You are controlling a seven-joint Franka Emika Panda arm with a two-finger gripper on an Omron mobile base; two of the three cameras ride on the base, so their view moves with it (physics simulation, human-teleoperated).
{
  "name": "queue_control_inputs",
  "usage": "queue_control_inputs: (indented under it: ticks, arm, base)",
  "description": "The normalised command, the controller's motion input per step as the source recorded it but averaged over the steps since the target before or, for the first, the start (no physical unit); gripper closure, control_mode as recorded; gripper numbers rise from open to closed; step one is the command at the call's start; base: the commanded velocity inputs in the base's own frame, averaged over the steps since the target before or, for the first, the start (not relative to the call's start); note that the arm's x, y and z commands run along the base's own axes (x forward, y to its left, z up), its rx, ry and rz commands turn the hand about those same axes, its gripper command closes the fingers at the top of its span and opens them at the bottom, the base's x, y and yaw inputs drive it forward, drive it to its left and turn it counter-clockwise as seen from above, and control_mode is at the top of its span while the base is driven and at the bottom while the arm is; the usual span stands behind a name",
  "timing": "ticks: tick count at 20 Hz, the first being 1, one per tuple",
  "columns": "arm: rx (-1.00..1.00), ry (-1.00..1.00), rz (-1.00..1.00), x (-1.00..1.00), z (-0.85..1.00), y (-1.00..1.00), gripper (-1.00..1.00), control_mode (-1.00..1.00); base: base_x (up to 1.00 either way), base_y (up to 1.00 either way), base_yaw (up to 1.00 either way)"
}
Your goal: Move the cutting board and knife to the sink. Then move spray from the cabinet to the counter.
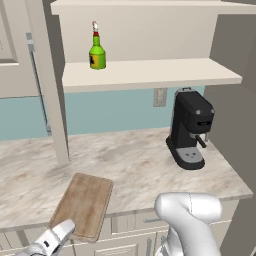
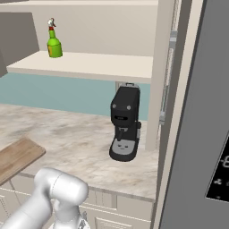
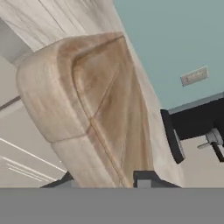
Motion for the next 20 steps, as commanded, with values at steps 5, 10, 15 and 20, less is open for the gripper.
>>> queue_control_inputs:
  ticks: [5, 10, 15, 20]
  arm:
    - [-0.08, -0.29, -0.02, -0.88, 0.73, 0.00, 1.00, -1.00]
    - [-0.11, -0.30, 0.00, -0.76, 0.86, 0.00, 1.00, -1.00]
    - [-0.15, -0.25, 0.00, -0.50, 0.94, 0.00, 1.00, -1.00]
    - [-0.12, -0.13, -0.02, -0.35, 0.57, -0.14, 1.00, -1.00]
  base:
    - [0.00, 0.00, 0.00]
    - [0.00, 0.00, 0.00]
    - [0.00, 0.00, 0.00]
    - [0.00, 0.00, 0.00]
